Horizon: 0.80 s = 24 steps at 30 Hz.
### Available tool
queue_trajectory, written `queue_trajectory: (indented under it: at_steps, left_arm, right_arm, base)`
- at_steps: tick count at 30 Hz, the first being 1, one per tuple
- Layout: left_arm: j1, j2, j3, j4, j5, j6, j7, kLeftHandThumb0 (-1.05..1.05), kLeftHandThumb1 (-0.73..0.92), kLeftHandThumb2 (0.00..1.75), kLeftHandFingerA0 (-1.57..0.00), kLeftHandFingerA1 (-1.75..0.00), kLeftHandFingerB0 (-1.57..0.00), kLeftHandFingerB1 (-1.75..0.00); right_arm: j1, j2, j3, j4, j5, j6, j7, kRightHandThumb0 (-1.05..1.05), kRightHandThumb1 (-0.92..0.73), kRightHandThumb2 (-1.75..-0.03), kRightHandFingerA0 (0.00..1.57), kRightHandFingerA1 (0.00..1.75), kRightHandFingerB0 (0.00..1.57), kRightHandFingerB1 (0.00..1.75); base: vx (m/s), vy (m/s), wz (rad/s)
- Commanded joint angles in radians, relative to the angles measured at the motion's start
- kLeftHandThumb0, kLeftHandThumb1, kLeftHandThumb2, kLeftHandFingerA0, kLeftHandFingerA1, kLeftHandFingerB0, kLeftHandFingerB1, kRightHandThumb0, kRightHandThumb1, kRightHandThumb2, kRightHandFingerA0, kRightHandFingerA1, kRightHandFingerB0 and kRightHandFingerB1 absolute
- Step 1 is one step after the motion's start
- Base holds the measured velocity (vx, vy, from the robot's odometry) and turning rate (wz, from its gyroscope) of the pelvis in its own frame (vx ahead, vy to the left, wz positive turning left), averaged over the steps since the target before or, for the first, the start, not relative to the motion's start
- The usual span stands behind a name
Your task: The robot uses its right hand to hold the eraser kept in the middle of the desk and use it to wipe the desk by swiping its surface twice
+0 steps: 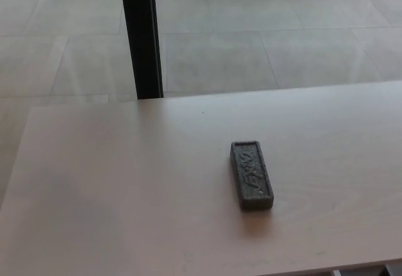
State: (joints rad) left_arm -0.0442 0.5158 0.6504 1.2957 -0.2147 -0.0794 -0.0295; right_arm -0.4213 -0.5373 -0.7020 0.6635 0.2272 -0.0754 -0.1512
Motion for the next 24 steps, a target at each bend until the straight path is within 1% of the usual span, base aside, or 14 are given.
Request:
queue_trajectory:
  at_steps: [1, 4, 6, 9, 10, 13, 14, 17, 19, 20, 21, 22, 23, 24]
  left_arm:
    - [-0.001, 0.016, 0.006, 0.002, -0.033, -0.019, 0.001, -0.48, 0.67, 0.6, -0.76, -0.63, -0.55, -0.54]
    - [-0.006, 0.016, -0.001, 0.002, -0.027, -0.012, 0.009, -0.49, 0.67, 0.61, -0.76, -0.62, -0.56, -0.54]
    - [-0.004, 0.015, -0.002, -0.001, -0.026, -0.015, 0.017, -0.5, 0.68, 0.6, -0.75, -0.63, -0.57, -0.55]
    - [0.001, 0.014, -0.011, -0.003, -0.019, -0.026, 0.012, -0.51, 0.7, 0.61, -0.76, -0.64, -0.55, -0.54]
    - [0.002, 0.014, -0.01, -0.007, -0.022, -0.027, 0.009, -0.51, 0.71, 0.61, -0.75, -0.64, -0.55, -0.54]
    - [-0.002, 0.01, -0.004, -0.006, -0.032, -0.027, 0.008, -0.5, 0.7, 0.61, -0.74, -0.63, -0.52, -0.53]
    - [-0.002, 0.01, -0.005, -0.005, -0.03, -0.029, 0.009, -0.5, 0.7, 0.61, -0.74, -0.63, -0.54, -0.53]
    - [-0.008, 0.012, -0.014, -0.001, -0.022, -0.024, 0.01, -0.5, 0.7, 0.61, -0.75, -0.64, -0.57, -0.53]
    - [-0.01, 0.012, -0.01, -0.003, -0.029, -0.025, 0.005, -0.5, 0.71, 0.61, -0.74, -0.63, -0.56, -0.53]
    - [-0.011, 0.014, -0.01, -0.001, -0.029, -0.025, 0.004, -0.49, 0.7, 0.61, -0.74, -0.63, -0.57, -0.53]
    - [-0.013, 0.015, -0.009, 0.002, -0.03, -0.026, 0.001, -0.49, 0.7, 0.61, -0.74, -0.63, -0.57, -0.53]
    - [-0.014, 0.015, -0.011, 0.002, -0.029, -0.025, 0.005, -0.49, 0.7, 0.61, -0.74, -0.61, -0.57, -0.52]
    - [-0.015, 0.014, -0.009, 0.004, -0.029, -0.028, 0.009, -0.49, 0.7, 0.61, -0.75, -0.61, -0.58, -0.52]
    - [-0.019, 0.013, 0.0, 0.001, -0.04, -0.026, 0.007, -0.49, 0.69, 0.61, -0.77, -0.64, -0.58, -0.53]
  right_arm:
    - [-0.231, 0.031, 0.166, -0.259, -0.026, 0.13, -0.056, -0.22, -0.7, -0.86, 0.97, 1.73, 0.84, 0.99]
    - [-0.279, 0.098, 0.248, -0.381, -0.017, 0.178, -0.05, -0.2, -0.71, -0.86, 0.95, 1.75, 0.77, 1.16]
    - [-0.313, 0.183, 0.325, -0.452, -0.004, 0.175, -0.032, -0.09, -0.53, -1.14, 0.92, 1.75, 0.81, 1.32]
    - [-0.317, 0.244, 0.383, -0.465, -0.002, 0.159, -0.003, -0.05, -0.45, -1.26, 0.94, 1.72, 0.86, 1.37]
    - [-0.319, 0.272, 0.428, -0.447, -0.018, 0.138, 0.028, -0.08, -0.51, -1.19, 1.24, 1.39, 0.92, 1.17]
    - [-0.333, 0.334, 0.527, -0.417, -0.061, 0.116, 0.048, -0.13, -0.45, -1.23, 1.3, 1.47, 0.96, 1.24]
    - [-0.337, 0.345, 0.561, -0.413, -0.091, 0.125, 0.037, -0.08, -0.35, -1.41, 0.98, 1.73, 0.87, 1.5]
    - [-0.361, 0.399, 0.662, -0.351, -0.161, 0.163, 0.002, -0.08, -0.41, -1.38, 0.97, 1.71, 0.86, 1.47]
    - [-0.375, 0.423, 0.682, -0.299, -0.164, 0.181, -0.009, -0.1, -0.46, -1.26, 0.95, 1.74, 0.83, 1.52]
    - [-0.38, 0.424, 0.699, -0.271, -0.178, 0.175, -0.007, -0.17, -0.49, -1.2, 1.24, 1.44, 0.98, 1.28]
    - [-0.387, 0.426, 0.722, -0.232, -0.2, 0.167, -0.003, -0.17, -0.49, -1.2, 1.24, 1.44, 0.98, 1.28]
    - [-0.389, 0.432, 0.732, -0.201, -0.208, 0.147, -0.005, -0.1, -0.47, -1.26, 0.92, 1.75, 0.78, 1.56]
    - [-0.392, 0.44, 0.739, -0.182, -0.21, 0.151, -0.009, -0.11, -0.48, -1.25, 0.92, 1.75, 0.78, 1.56]
    - [-0.398, 0.46, 0.76, -0.104, -0.233, 0.085, -0.021, -0.08, -0.41, -1.39, 0.92, 1.75, 0.8, 1.62]
  base:
    - [0.0, 0.0, 0.0]
    - [0.0, 0.0, 0.0]
    - [0.0, 0.0, 0.0]
    - [0.0, 0.0, 0.0]
    - [0.0, 0.0, 0.0]
    - [0.0, 0.0, 0.0]
    - [0.0, 0.0, 0.0]
    - [0.0, 0.0, 0.0]
    - [0.0, 0.0, 0.0]
    - [0.0, 0.0, 0.0]
    - [0.0, 0.0, 0.0]
    - [0.0, 0.0, 0.0]
    - [0.0, 0.0, 0.0]
    - [0.0, 0.0, 0.0]
